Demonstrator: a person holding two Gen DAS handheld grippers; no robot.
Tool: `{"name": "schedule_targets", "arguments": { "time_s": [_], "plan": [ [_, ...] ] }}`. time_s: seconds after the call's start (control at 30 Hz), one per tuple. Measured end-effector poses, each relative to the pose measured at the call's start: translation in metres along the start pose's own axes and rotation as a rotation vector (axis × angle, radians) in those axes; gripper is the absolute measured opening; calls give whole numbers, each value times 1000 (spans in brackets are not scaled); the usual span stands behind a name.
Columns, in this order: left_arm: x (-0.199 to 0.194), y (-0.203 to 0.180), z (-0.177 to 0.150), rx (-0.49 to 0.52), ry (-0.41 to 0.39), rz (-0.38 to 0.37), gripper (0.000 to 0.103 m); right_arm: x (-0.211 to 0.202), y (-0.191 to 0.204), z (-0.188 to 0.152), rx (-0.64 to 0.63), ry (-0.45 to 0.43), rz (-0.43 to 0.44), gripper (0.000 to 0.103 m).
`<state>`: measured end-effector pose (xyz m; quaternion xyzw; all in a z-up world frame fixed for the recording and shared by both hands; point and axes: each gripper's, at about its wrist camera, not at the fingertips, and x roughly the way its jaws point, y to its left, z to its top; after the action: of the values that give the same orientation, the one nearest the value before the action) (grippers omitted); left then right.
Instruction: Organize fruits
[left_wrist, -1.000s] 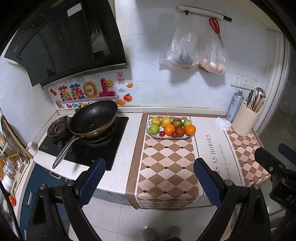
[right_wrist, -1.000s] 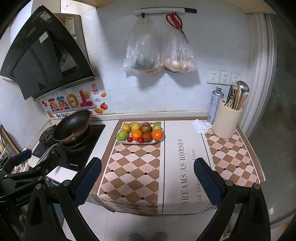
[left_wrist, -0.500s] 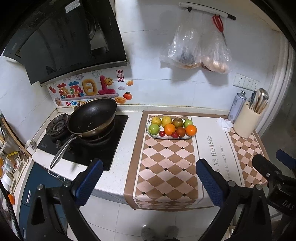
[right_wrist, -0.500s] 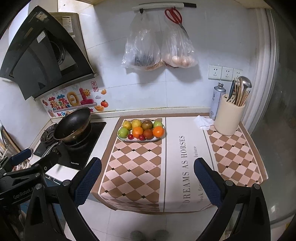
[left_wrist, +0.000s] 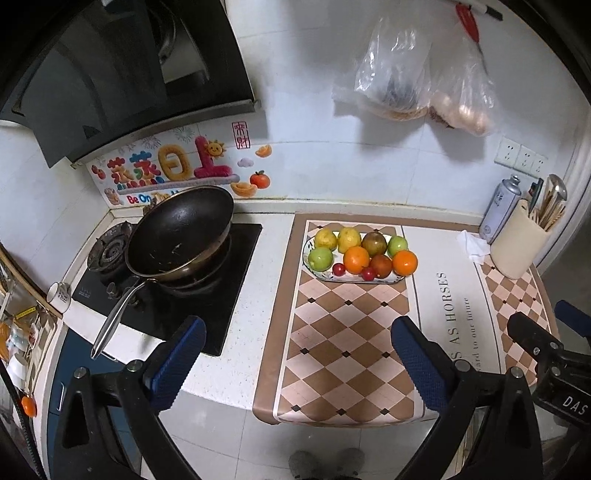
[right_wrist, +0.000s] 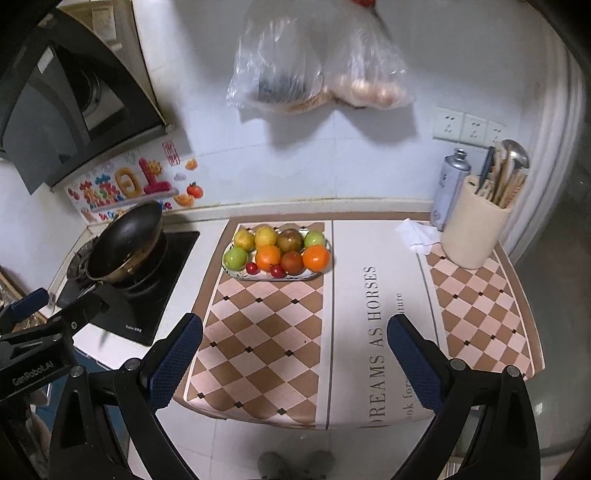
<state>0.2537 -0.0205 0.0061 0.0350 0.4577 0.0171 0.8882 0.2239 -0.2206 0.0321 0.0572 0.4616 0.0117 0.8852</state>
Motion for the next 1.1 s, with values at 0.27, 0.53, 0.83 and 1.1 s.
{"name": "schedule_targets", "arguments": {
  "time_s": [0.27,0.53,0.83,1.1],
  "plan": [
    [26,-1,12,-19,104,-33,103,27,2,21,-27,82,17,102],
    [35,-2,12,-19,128,-22,103,43,-1,25,-24,116,38,102],
    [36,-1,14,-13,104,4,103,49,-4,24,-13,122,45,102],
    [32,-2,17,-4,70,19,103,50,-4,25,-5,113,41,102]
  ]
}}
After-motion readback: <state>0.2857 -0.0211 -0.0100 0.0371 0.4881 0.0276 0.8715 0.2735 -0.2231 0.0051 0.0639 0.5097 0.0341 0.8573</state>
